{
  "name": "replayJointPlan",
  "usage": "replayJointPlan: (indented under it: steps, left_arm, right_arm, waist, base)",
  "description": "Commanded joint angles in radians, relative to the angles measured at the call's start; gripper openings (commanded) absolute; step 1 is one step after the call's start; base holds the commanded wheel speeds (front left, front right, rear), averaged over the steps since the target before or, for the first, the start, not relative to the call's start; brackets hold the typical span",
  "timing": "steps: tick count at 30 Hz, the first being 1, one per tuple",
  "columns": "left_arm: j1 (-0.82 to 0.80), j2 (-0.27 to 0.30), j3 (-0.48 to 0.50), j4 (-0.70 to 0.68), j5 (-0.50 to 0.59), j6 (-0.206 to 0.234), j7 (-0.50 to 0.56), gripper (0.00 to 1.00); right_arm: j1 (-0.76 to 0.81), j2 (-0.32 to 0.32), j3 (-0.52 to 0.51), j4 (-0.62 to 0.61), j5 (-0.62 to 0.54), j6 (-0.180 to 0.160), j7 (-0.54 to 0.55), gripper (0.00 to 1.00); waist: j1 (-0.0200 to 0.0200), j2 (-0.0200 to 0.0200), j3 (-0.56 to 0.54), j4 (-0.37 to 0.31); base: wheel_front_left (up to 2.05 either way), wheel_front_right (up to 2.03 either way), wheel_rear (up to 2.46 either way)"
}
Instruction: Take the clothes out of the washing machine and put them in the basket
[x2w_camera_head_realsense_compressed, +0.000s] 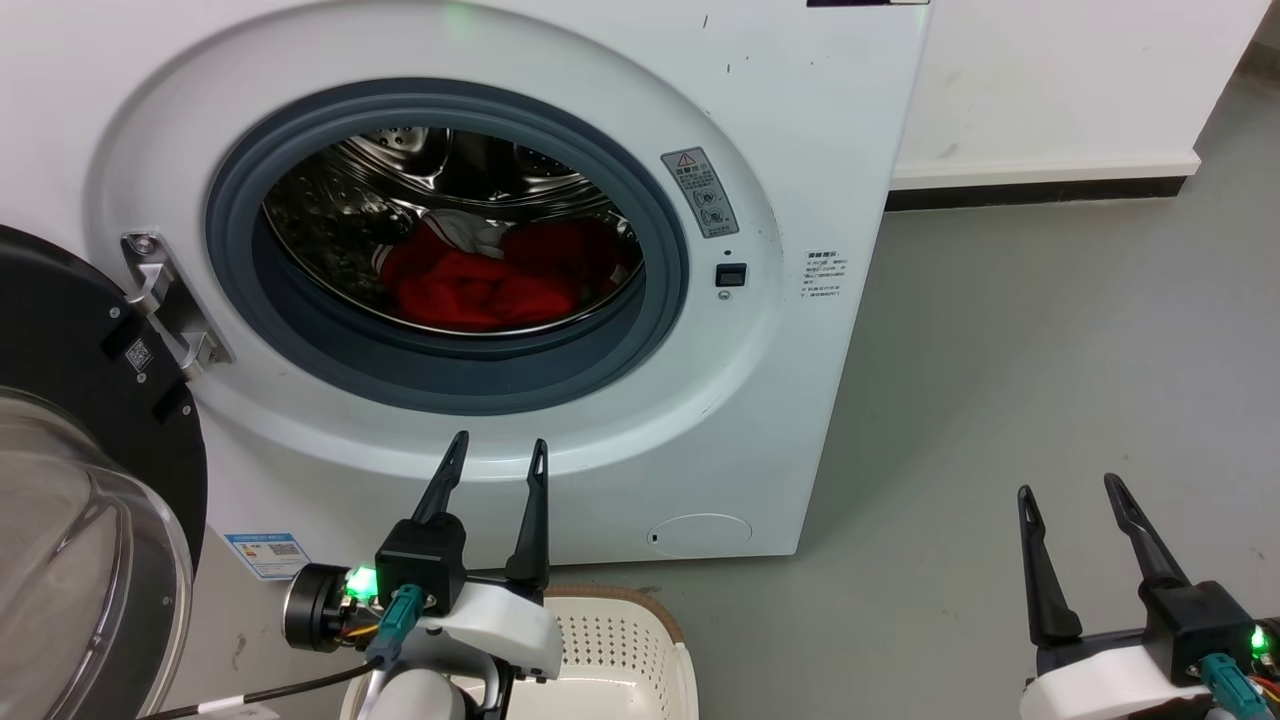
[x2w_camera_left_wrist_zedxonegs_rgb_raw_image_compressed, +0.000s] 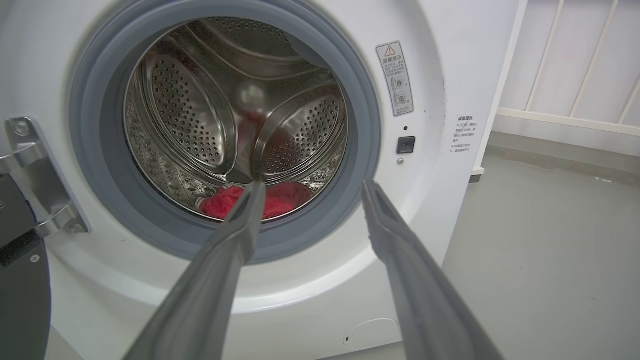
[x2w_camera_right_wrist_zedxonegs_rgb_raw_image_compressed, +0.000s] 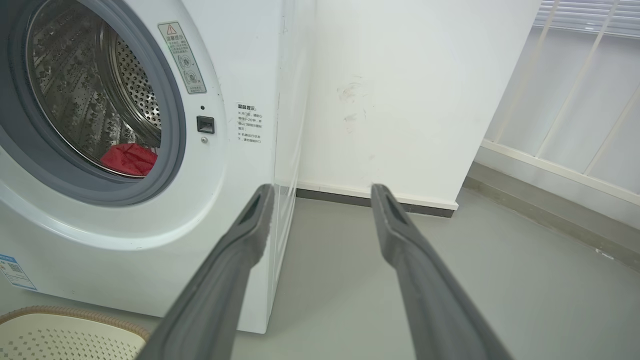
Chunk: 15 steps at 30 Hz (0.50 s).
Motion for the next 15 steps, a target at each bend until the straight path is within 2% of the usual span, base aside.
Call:
replayJointPlan:
  steps: [1, 15]
  left_arm:
    - [0.003, 0.002, 0.000, 0.002, -0.003, 0.004, -0.003, 1.00]
    - [0.007, 0.002, 0.002, 0.007, -0.013, 0.010, -0.003, 1.00]
  right_arm:
    - [0.011, -0.002, -0.001, 0.003, 0.000, 0.000, -0.004, 1.00]
    - [0.005, -0.002, -0.005, 0.011, 0.015, 0.000, -0.004, 1.00]
  waist:
    - [0.0000, 0.0000, 0.000, 0.001]
    - [0.0000, 0.0000, 0.006, 0.008]
  base:
    - [0.00, 0.00, 0.00]
    - [0.00, 0.00, 0.00]
